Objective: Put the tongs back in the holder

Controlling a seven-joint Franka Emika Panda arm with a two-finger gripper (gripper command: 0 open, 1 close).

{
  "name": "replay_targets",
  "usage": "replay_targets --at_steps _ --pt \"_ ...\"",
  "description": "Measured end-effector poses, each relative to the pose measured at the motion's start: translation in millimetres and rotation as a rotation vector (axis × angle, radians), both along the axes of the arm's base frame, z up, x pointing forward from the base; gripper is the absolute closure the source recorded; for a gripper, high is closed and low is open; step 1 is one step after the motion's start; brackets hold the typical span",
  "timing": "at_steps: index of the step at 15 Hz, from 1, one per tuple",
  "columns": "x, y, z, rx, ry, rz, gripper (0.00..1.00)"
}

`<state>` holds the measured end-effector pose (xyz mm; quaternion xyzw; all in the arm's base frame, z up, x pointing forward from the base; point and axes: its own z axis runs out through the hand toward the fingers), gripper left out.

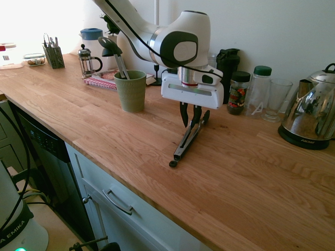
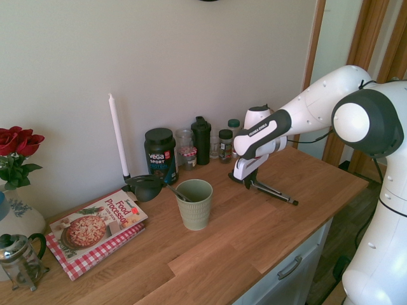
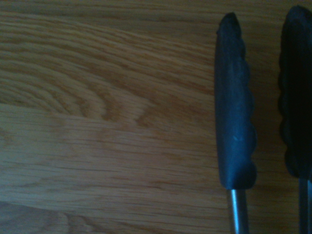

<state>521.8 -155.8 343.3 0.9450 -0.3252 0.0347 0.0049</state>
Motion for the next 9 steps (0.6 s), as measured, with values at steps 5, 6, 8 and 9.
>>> replay_targets --at_steps 5,6,8,9 --pt "-2.2 0.0 -4.0 0.003 -0.006 -0.005 1.00" --pt "-2.6 -0.4 -4.3 0.005 -0.008 -0.007 1.00" --pt "-3.3 -1.7 -3.9 0.012 -0.009 -0.013 1.00" --pt "-4.1 -2.5 -3.0 0.014 -0.007 -0.015 1.00"
